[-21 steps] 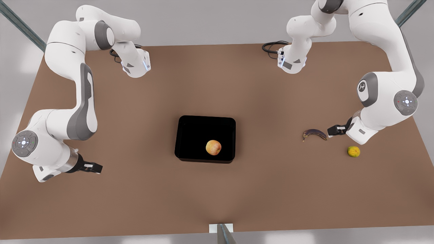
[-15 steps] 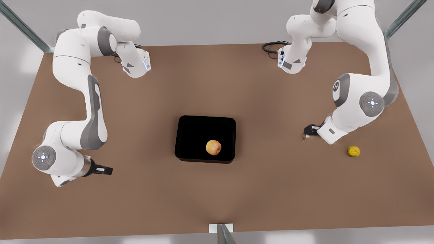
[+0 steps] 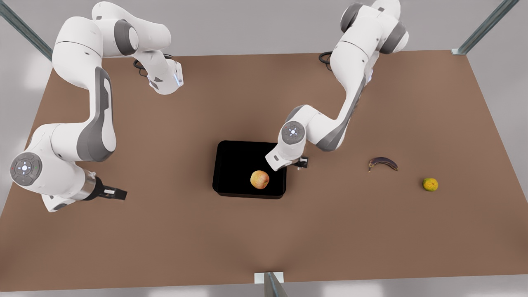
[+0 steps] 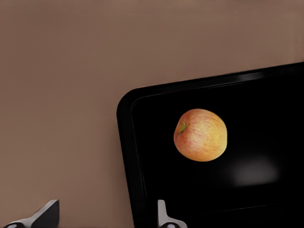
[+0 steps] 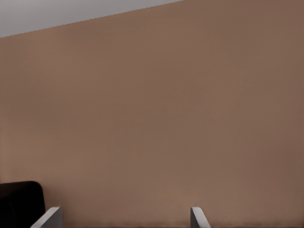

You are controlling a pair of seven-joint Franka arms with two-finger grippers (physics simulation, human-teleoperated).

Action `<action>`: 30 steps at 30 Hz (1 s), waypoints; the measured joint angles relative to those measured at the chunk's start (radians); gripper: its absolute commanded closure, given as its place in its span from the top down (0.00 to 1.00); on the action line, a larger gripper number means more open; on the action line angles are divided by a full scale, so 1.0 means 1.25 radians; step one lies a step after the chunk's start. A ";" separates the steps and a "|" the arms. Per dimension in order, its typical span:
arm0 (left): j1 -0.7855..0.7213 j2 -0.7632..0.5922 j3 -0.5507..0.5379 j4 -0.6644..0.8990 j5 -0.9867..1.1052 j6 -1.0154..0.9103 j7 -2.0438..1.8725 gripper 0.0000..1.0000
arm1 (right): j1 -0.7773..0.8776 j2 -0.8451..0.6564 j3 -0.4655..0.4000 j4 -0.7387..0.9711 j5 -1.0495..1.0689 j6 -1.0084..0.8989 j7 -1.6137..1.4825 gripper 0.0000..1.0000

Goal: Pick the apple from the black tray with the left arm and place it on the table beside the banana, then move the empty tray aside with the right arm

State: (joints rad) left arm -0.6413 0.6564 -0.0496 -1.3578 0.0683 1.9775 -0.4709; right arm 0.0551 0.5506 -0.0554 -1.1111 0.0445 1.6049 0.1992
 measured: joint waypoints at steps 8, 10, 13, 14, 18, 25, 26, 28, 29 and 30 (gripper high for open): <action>-0.058 0.141 0.003 0.158 0.062 0.056 -0.181 1.00 | -0.001 0.000 -0.001 0.000 0.001 -0.018 0.007 1.00; -0.067 0.165 0.004 0.173 0.074 0.064 -0.215 1.00 | -0.001 0.000 -0.001 0.000 0.001 -0.020 0.008 1.00; -0.081 0.181 0.004 0.177 0.083 0.082 -0.260 1.00 | -0.001 0.000 -0.001 0.000 0.002 -0.022 0.010 1.00; -0.084 0.185 0.004 0.177 0.089 0.087 -0.273 1.00 | 0.000 0.000 -0.001 0.000 0.002 -0.022 0.010 1.00; -0.092 0.210 0.004 0.177 0.114 0.110 -0.319 1.00 | 0.000 0.000 0.000 0.000 0.001 -0.023 0.012 1.00; -0.099 0.233 -0.007 0.187 0.149 0.150 -0.344 1.00 | 0.001 0.000 0.000 0.000 0.001 -0.024 0.014 1.00; -0.101 0.242 -0.009 0.196 0.150 0.159 -0.347 1.00 | 0.001 0.000 0.000 0.000 0.001 -0.024 0.014 1.00; -0.102 0.253 -0.011 0.204 0.151 0.177 -0.353 1.00 | 0.001 0.000 0.000 0.000 0.000 -0.024 0.015 1.00; -0.102 0.257 -0.011 0.206 0.152 0.185 -0.355 1.00 | 0.001 0.000 0.000 0.000 0.000 -0.024 0.015 1.00; -0.102 0.259 -0.012 0.206 0.152 0.193 -0.358 1.00 | 0.001 0.001 0.000 0.000 0.000 -0.024 0.015 1.00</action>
State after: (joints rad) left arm -0.7692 0.9800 -0.0642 -1.1003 0.2588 2.2182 -0.9182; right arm 0.0567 0.5514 -0.0551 -1.1111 0.0448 1.5743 0.2183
